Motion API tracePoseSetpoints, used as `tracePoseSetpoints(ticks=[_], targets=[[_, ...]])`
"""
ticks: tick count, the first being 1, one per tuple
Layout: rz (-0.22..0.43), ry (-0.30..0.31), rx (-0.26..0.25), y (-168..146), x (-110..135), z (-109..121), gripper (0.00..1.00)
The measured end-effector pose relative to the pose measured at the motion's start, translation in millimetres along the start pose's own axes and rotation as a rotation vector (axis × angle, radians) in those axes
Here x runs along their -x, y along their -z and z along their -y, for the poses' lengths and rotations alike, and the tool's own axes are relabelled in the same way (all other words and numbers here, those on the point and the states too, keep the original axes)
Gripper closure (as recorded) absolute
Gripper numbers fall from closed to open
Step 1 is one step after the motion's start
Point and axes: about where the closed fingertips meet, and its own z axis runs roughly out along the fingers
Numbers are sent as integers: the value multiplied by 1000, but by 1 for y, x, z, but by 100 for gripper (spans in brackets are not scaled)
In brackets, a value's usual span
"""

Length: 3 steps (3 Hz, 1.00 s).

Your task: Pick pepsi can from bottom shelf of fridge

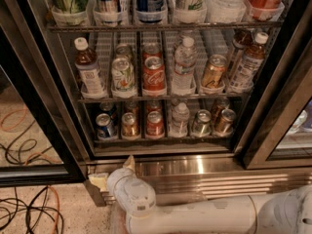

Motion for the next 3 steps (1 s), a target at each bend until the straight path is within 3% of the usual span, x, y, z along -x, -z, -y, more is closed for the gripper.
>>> tracePoseSetpoints(ticks=[2,3], targets=[[148,12,-43,14,28,2,15],[198,31,-22,21,42,-9,19]])
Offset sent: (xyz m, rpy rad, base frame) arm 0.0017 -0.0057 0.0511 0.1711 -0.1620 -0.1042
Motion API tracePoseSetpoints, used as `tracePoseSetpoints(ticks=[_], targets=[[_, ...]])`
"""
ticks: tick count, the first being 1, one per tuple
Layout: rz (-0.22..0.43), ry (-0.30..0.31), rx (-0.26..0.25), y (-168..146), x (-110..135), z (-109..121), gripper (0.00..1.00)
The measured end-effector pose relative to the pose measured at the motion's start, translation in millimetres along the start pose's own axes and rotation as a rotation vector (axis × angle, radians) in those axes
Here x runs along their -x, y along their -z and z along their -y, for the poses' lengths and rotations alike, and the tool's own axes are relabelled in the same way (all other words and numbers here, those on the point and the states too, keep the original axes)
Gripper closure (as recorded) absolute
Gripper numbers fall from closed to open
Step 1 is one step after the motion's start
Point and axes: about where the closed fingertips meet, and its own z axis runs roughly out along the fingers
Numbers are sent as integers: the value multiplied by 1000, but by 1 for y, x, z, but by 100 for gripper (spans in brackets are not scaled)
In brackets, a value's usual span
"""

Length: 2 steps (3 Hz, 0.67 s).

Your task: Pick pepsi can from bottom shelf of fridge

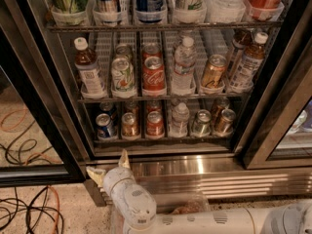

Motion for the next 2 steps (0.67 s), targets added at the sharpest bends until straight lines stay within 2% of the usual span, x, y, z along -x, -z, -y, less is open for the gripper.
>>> tracePoseSetpoints(ticks=[1,2], targets=[[23,14,44,1,9,-15,25],[33,42,58,-1,14,-24,25]])
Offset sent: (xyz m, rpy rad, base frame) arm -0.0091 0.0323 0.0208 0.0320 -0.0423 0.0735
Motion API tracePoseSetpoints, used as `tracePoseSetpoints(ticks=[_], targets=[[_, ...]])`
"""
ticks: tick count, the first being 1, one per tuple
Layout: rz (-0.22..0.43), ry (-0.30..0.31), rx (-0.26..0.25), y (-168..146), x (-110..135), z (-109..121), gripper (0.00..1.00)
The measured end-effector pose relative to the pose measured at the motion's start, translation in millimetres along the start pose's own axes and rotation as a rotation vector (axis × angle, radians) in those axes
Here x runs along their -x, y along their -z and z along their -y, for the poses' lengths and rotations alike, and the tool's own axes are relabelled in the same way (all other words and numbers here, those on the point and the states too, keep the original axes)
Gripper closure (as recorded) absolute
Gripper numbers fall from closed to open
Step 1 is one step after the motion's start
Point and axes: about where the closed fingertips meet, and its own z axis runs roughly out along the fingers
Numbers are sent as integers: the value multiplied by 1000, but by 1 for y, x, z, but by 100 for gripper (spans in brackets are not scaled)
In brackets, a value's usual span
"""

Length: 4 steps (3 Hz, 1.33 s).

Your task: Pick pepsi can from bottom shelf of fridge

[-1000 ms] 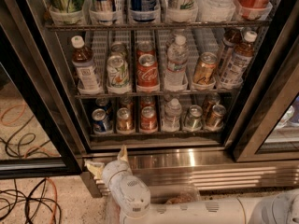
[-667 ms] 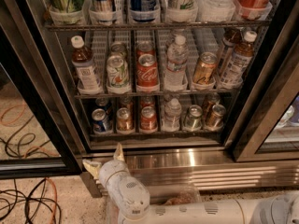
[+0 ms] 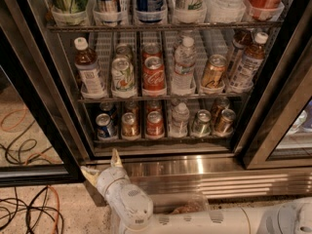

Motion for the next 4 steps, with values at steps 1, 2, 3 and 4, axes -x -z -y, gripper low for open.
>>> tracePoseSetpoints(ticks=[1,2,3,4], targets=[[2,52,-39,-9,1,8,25],[-12,99,-107,-23,-3,28,23],[-15,118,-147,-38,-4,42,26],[-12,109,-174,-52,-3,52,27]])
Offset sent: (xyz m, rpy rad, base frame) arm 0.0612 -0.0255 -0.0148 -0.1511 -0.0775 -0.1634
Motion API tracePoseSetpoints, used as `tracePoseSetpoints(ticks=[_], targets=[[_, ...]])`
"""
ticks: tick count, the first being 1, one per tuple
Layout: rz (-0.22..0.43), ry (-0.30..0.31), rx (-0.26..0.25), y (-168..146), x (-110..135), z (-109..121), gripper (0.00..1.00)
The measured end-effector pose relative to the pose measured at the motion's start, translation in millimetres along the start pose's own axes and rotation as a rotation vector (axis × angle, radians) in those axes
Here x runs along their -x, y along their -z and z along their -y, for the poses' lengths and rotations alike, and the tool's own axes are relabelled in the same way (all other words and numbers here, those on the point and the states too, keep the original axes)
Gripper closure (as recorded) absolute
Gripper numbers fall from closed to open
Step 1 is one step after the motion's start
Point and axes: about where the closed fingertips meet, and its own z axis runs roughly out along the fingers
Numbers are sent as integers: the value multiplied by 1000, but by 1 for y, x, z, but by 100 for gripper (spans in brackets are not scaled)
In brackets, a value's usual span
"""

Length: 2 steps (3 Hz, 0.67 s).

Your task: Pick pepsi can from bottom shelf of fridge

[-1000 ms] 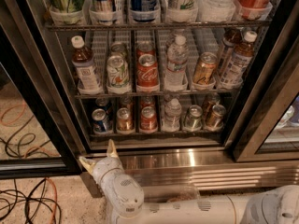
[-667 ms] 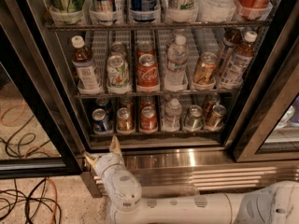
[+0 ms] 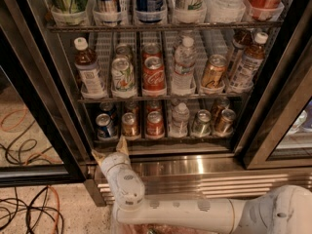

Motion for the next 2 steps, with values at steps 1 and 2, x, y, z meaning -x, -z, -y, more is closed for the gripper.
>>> tracePoseSetpoints(ticks=[1,2], targets=[[18,-14,-13,-14,7,5,28],[33,-32,-16,-23,14,8,29]])
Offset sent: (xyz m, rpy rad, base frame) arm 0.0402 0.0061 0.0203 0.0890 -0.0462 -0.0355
